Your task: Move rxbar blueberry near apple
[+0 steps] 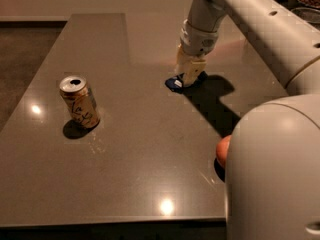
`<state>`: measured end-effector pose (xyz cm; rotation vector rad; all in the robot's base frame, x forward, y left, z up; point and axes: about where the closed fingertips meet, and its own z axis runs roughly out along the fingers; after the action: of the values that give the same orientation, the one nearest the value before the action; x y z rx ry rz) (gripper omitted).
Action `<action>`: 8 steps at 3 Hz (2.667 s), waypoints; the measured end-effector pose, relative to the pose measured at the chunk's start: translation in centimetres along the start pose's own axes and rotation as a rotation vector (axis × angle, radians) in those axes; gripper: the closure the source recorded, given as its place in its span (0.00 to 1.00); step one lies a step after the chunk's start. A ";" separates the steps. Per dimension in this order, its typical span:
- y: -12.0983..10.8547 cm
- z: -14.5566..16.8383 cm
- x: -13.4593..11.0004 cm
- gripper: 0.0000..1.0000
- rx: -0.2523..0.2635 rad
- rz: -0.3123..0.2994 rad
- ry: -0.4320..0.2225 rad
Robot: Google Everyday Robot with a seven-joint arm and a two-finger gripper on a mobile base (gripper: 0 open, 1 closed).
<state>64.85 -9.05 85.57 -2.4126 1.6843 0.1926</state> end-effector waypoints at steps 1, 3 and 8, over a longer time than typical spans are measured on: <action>4.0 -1.8 -0.2 1.00 0.008 0.057 -0.028; 14.4 -4.2 -0.8 1.00 -0.031 0.274 -0.104; 16.7 -2.9 -1.7 0.00 -0.113 0.534 -0.150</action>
Offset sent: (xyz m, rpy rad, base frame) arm -0.1515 -0.0684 0.0376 0.0643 0.1448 -0.2512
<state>48.59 -13.79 87.41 -1.9022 2.2525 0.5406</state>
